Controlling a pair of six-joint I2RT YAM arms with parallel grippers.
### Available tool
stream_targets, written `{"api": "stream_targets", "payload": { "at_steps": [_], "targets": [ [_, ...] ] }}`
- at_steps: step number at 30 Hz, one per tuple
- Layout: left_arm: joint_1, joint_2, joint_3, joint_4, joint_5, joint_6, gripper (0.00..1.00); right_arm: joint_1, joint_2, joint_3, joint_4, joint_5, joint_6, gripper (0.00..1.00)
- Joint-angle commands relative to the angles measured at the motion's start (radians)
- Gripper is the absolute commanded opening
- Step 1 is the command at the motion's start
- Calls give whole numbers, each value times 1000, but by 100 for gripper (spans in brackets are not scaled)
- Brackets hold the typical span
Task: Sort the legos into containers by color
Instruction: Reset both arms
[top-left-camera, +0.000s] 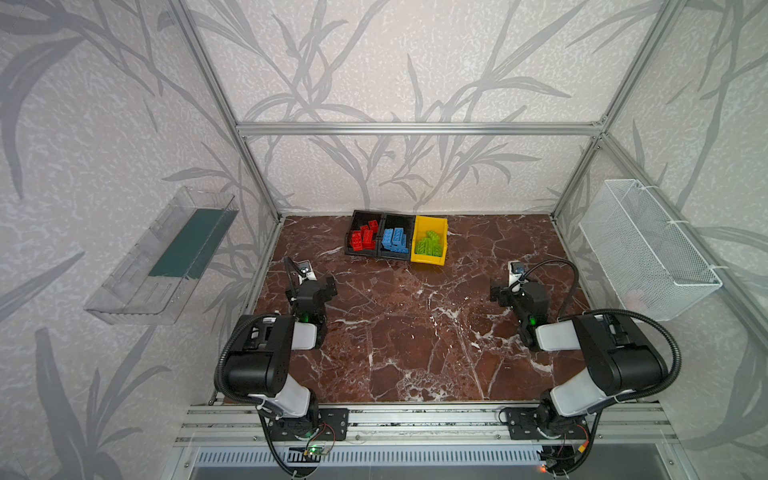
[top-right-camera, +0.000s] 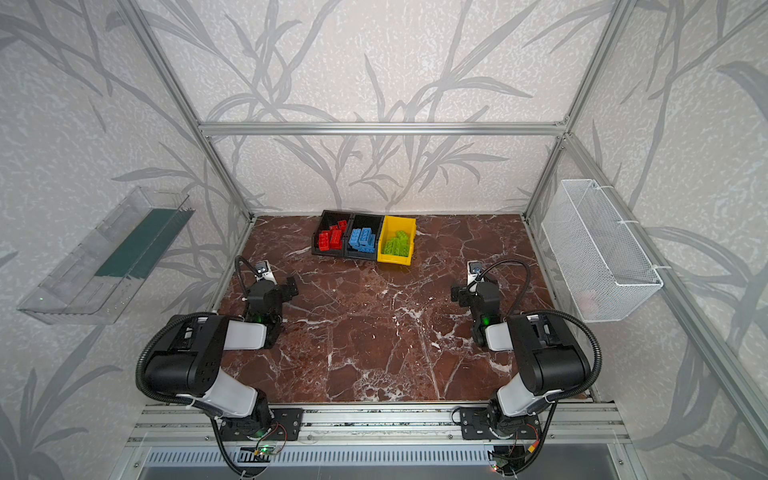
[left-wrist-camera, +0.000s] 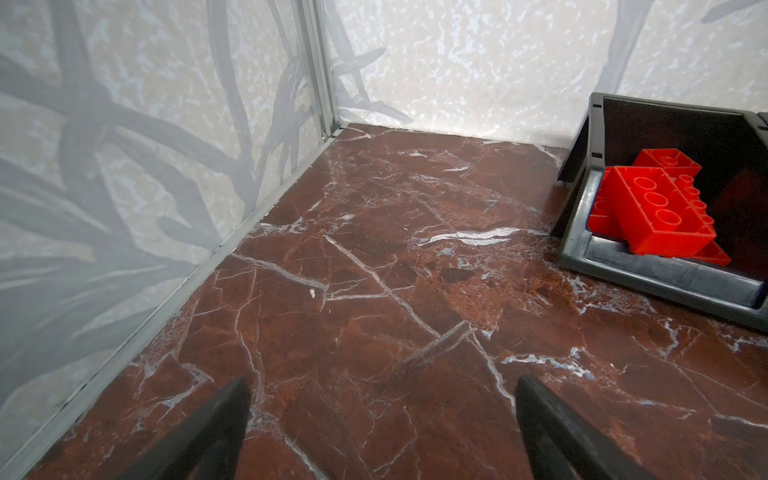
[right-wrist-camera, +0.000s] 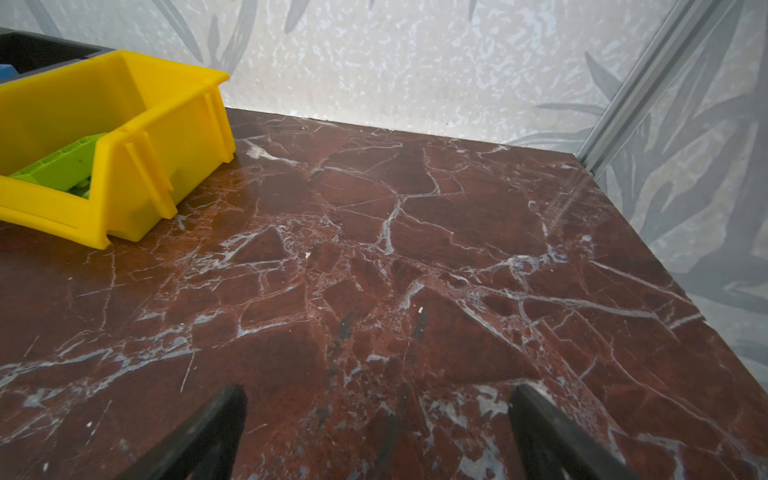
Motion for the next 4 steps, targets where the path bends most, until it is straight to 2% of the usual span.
{"api": "stream_targets", "payload": {
  "at_steps": [1, 4],
  "targets": [
    [3, 5, -7, 28, 0, 12, 100, -13, 6, 24, -19, -34, -2, 99],
    [4, 7, -8, 33, 0, 15, 100, -22, 6, 22, -17, -51, 2, 99]
  ]
}}
